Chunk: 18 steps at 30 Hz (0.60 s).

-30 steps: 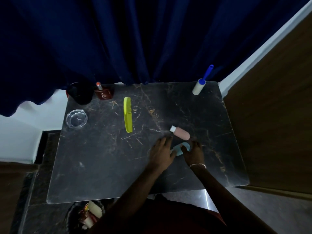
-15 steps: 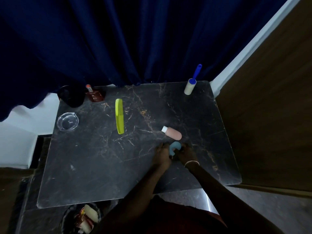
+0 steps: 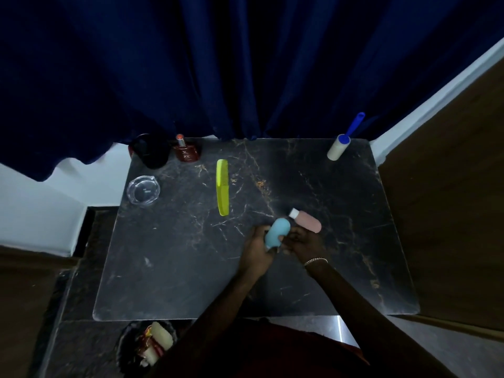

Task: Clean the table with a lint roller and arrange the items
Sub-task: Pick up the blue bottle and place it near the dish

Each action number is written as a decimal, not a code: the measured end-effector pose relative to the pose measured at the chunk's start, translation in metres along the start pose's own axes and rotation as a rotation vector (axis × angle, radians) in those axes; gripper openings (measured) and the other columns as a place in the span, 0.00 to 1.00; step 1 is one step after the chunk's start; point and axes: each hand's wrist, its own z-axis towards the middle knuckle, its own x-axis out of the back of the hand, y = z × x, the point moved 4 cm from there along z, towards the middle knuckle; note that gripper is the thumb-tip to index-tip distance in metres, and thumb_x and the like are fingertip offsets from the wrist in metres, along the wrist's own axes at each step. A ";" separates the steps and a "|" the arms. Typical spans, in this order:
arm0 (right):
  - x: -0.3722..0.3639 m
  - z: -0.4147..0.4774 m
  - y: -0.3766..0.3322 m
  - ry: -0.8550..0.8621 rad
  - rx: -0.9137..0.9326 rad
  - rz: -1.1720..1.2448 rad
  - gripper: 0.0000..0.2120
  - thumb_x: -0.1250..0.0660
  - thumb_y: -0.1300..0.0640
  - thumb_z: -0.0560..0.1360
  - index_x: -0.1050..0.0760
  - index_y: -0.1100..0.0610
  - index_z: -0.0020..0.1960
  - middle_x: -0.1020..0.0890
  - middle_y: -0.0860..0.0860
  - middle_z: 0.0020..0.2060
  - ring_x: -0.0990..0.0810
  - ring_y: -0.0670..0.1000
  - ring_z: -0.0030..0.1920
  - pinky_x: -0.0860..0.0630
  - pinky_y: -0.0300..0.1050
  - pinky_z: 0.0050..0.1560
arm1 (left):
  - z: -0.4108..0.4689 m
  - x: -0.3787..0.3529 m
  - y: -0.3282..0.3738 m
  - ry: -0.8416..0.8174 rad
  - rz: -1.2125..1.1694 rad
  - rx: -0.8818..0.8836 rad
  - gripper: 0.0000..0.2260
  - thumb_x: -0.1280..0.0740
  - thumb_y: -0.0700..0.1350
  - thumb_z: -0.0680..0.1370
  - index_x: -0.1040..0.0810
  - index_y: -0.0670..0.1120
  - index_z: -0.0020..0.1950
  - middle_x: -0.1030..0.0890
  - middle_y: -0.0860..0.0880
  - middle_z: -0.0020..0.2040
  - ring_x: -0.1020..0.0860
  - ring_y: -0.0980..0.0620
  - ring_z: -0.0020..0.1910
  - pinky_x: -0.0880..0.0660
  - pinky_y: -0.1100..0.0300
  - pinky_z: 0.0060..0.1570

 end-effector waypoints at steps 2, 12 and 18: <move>-0.022 0.000 -0.011 -0.003 0.037 -0.041 0.15 0.24 0.66 0.70 0.20 0.69 0.55 0.15 0.63 0.44 0.17 0.44 0.29 0.23 0.32 0.29 | 0.003 0.022 -0.004 0.037 -0.035 -0.005 0.21 0.24 0.40 0.74 0.23 0.45 0.66 0.22 0.46 0.62 0.20 0.46 0.58 0.21 0.47 0.59; -0.138 0.006 -0.064 -0.123 0.119 -0.131 0.18 0.25 0.65 0.72 0.22 0.69 0.60 0.16 0.66 0.52 0.17 0.58 0.46 0.18 0.52 0.44 | 0.020 0.127 -0.039 0.163 -0.123 0.001 0.19 0.25 0.40 0.75 0.23 0.45 0.64 0.22 0.44 0.61 0.19 0.45 0.57 0.21 0.43 0.58; -0.194 0.021 -0.086 -0.124 0.159 -0.161 0.19 0.24 0.66 0.70 0.21 0.67 0.59 0.15 0.63 0.50 0.15 0.64 0.51 0.18 0.62 0.51 | 0.039 0.178 -0.058 0.197 -0.123 0.003 0.20 0.25 0.38 0.75 0.23 0.43 0.66 0.19 0.44 0.61 0.17 0.46 0.55 0.20 0.46 0.57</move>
